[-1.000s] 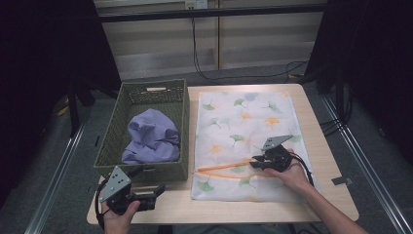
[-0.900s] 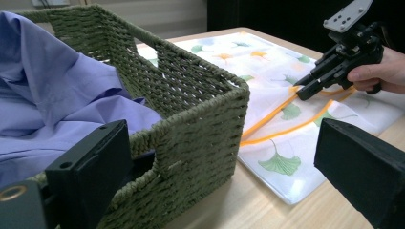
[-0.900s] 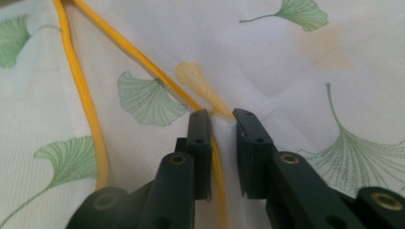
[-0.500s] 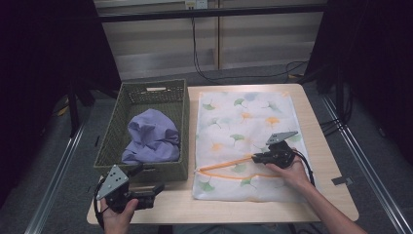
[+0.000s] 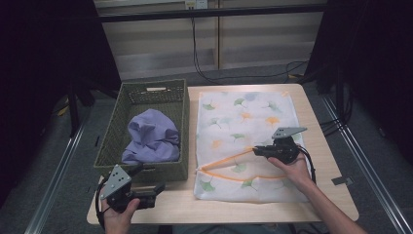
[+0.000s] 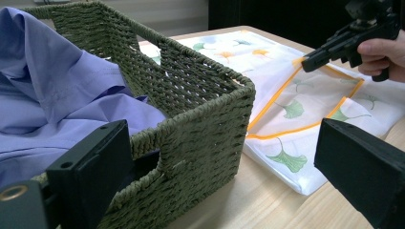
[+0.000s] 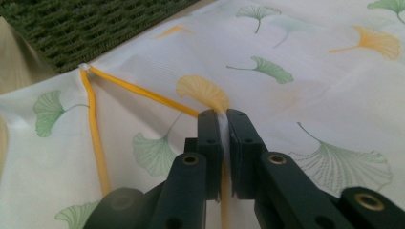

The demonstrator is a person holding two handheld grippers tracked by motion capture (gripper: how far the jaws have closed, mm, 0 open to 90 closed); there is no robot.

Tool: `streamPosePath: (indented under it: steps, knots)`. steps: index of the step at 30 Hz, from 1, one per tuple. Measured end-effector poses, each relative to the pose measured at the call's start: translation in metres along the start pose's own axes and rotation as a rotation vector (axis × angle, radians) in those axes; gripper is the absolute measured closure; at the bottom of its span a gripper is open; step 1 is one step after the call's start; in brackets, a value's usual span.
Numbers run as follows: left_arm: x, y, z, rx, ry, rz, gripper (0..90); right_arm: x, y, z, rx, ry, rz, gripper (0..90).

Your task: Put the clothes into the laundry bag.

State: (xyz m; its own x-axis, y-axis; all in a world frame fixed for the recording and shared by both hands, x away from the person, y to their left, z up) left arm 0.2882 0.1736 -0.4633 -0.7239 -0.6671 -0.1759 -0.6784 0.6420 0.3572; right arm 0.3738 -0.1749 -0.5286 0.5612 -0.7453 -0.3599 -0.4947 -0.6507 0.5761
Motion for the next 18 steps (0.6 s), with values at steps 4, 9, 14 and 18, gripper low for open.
streamPosePath:
  steps: [4, 9, 14, 18]
  knots:
    - [0.001, -0.001, 0.0, 0.0, -0.003, 0.005, 5.2, -0.002, 0.001, -0.003, 0.003, 0.011, -0.002, 85.0]
    - [0.002, -0.001, 0.001, -0.01, -0.014, 0.008, 5.2, 0.0, 0.002, -0.008, 0.013, 0.02, 0.008, 85.1]
    - [0.002, -0.001, 0.001, -0.012, -0.011, 0.007, 5.1, -0.001, 0.008, -0.019, 0.043, 0.016, 0.008, 84.5]
    - [0.007, -0.001, 0.0, -0.014, -0.025, 0.033, 5.4, 0.002, 0.006, -0.029, 0.058, 0.01, 0.008, 84.3]
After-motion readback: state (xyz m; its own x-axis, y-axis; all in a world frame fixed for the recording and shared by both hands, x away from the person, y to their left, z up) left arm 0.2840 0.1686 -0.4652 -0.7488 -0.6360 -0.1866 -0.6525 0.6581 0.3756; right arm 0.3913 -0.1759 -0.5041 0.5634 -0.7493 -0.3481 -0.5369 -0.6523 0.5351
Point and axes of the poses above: each handheld gripper's, and its own axes: y roughly backward along the jaws, z roughly out of its underside, x roughly to its right, the point moved 10 cm from there along -y, roughly forward along the jaws, and after that the axes turned 15 degrees about -y, right-handed, at the moved point
